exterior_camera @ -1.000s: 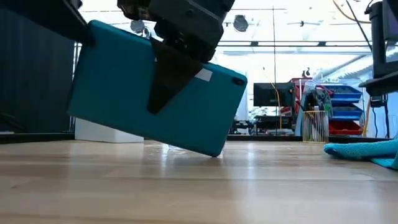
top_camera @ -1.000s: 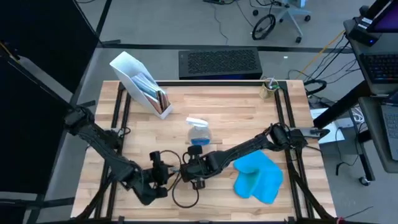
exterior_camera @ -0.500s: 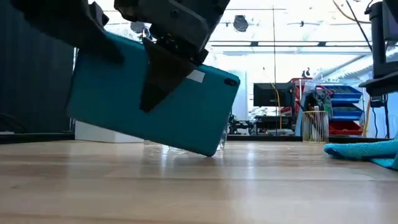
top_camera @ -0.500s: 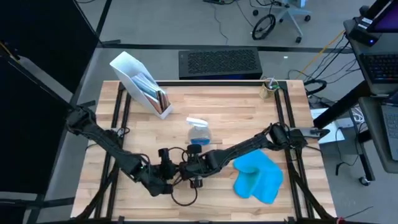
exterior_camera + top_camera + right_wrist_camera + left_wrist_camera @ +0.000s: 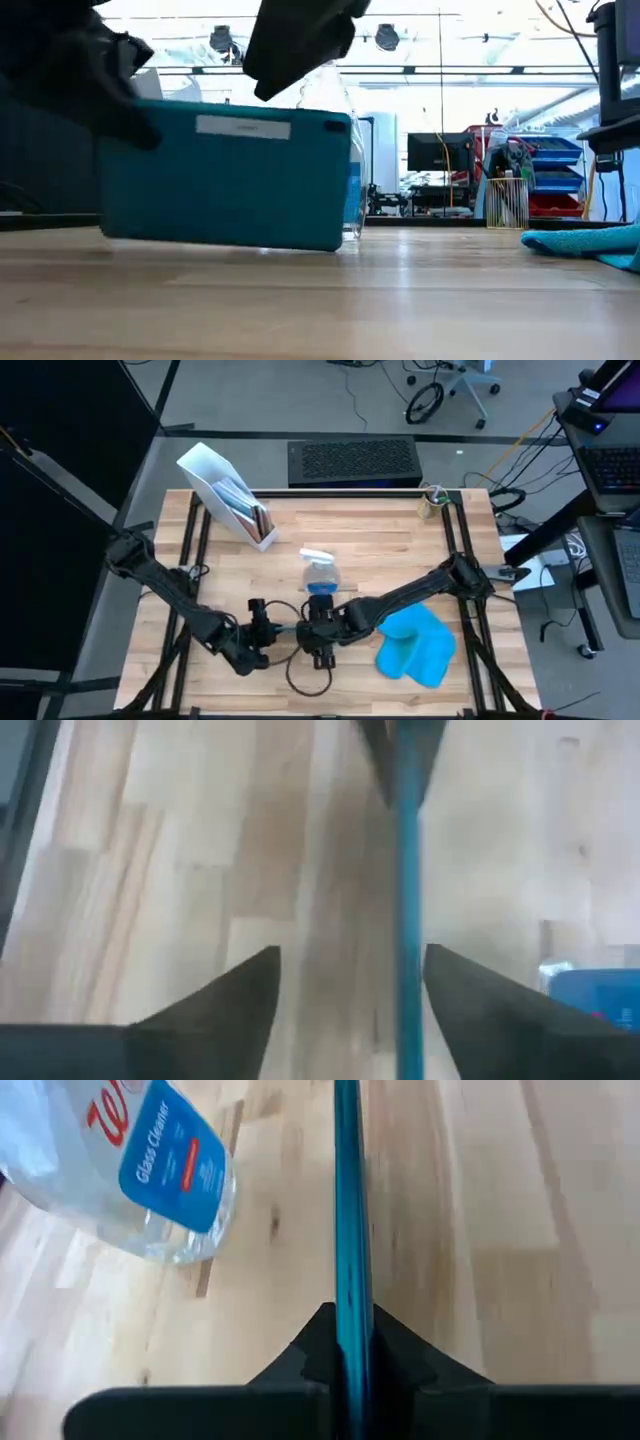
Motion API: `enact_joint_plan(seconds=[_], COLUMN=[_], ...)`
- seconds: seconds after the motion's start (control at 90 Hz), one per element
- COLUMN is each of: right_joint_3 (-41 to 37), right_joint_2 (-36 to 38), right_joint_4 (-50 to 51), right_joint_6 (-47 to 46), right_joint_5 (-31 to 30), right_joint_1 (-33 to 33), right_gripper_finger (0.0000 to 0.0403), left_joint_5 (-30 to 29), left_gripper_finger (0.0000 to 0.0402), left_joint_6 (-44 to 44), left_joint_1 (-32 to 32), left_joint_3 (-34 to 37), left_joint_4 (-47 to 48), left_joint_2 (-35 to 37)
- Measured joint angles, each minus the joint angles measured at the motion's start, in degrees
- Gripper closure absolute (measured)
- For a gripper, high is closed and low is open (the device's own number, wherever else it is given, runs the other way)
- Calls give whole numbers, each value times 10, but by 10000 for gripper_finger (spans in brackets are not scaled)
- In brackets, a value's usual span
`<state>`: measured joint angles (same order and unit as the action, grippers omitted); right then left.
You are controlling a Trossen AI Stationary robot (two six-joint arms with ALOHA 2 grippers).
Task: Apply microfiber cloth
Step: Wipe the screen of the blue tablet with the blue microfiber cloth
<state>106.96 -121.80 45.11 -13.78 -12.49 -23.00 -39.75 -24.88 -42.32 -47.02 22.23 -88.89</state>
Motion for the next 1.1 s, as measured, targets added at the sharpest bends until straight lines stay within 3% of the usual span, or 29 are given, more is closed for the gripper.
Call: enact_joint_plan(seconds=[0.244,0.4,0.622,0.889,1.1], right_joint_3=[-17,-44,-74,-125,-204], right_joint_2=[-18,-38,-53,-52,-52], right_joint_4=[-60,-115,-123,-200,-281], right_joint_6=[-6,-19,-25,-45,-239], right_joint_5=[-82,-106,-205,-175,-180], right_joint_1=[-49,-53,-52,-52,-51], right_gripper_finger=[156,156,169,185,192], left_joint_5=[-38,-21,-13,-10,-8], left_gripper_finger=[380,346,347,348,348], left_joint_6=[17,14,12,12,12], left_joint_1=[-32,-32,-31,-31,-31], left_joint_3=[32,36,36,36,36], left_joint_4=[27,28,28,28,26], left_joint_2=[0,0,0,0,0])
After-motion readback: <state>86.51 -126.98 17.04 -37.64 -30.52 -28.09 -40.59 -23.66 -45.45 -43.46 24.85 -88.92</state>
